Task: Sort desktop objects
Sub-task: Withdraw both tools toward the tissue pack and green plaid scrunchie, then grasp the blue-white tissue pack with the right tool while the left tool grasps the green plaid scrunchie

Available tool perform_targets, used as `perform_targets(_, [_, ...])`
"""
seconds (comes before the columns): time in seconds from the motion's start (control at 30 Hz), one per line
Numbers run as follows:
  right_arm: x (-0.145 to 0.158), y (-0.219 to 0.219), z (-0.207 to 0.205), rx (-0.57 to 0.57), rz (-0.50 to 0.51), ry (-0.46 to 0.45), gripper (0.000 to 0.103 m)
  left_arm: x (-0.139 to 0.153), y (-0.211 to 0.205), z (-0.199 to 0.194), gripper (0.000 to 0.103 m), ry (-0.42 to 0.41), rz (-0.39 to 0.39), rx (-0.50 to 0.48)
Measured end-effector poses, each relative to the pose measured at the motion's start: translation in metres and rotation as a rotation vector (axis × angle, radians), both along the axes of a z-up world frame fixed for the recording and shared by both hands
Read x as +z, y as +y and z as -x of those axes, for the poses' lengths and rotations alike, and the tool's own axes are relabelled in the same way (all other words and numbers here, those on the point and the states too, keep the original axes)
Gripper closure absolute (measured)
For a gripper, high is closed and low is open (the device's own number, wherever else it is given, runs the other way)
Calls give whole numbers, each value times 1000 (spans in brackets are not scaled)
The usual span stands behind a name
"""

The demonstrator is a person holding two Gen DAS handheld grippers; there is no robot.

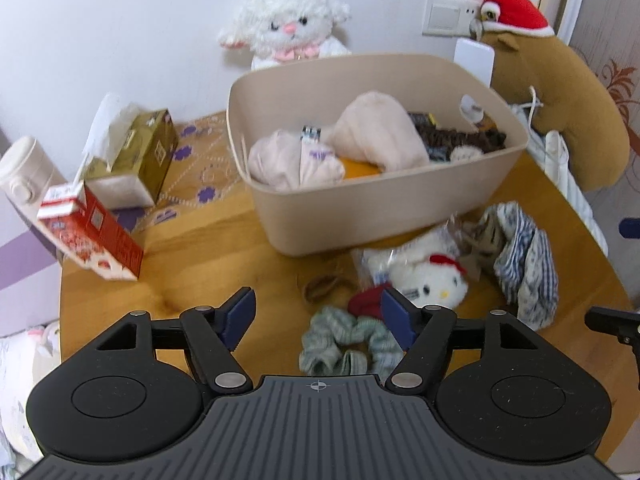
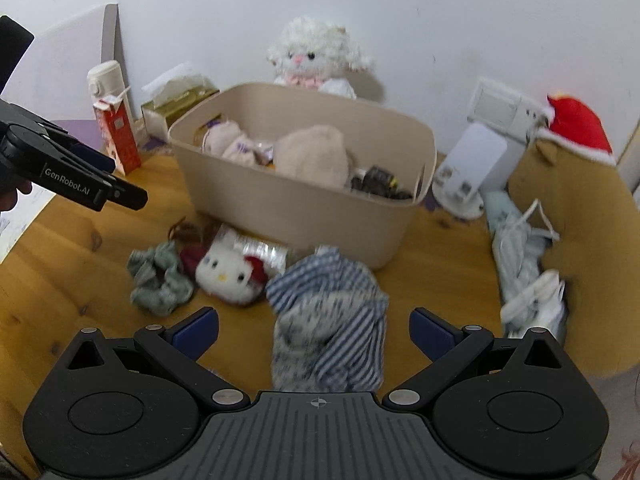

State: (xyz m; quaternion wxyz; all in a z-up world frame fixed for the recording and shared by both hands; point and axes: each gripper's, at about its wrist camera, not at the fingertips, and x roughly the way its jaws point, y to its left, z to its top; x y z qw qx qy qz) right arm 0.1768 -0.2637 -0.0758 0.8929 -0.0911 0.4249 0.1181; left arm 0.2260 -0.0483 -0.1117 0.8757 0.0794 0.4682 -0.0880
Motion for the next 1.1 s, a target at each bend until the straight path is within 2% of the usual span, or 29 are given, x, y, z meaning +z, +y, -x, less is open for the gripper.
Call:
perform_targets(0.33, [-42,1,28,-151,-120,122,0,-30,-3,20,32,55,-1,11])
perform_targets(0.5, [-62,10,36,-194,-153,174,0,-46,-5,26,26,79,2,18])
perform_targets(0.63, [-74,19,36,-203,-158,215,0,-56,-5,25,23,83,-16,38])
perform_targets(0.87, [-91,37,30,-200,-147,252,0,-73,-1,17,23,135,21,61])
perform_targets(0.97, [-97,41,27,-208,-156,258,0,-78,-4,15,23,124,12,64])
perform_targets(1.1, [-102,45,23,-223,-159,258,5,-83,-8,14,23,118,3,50])
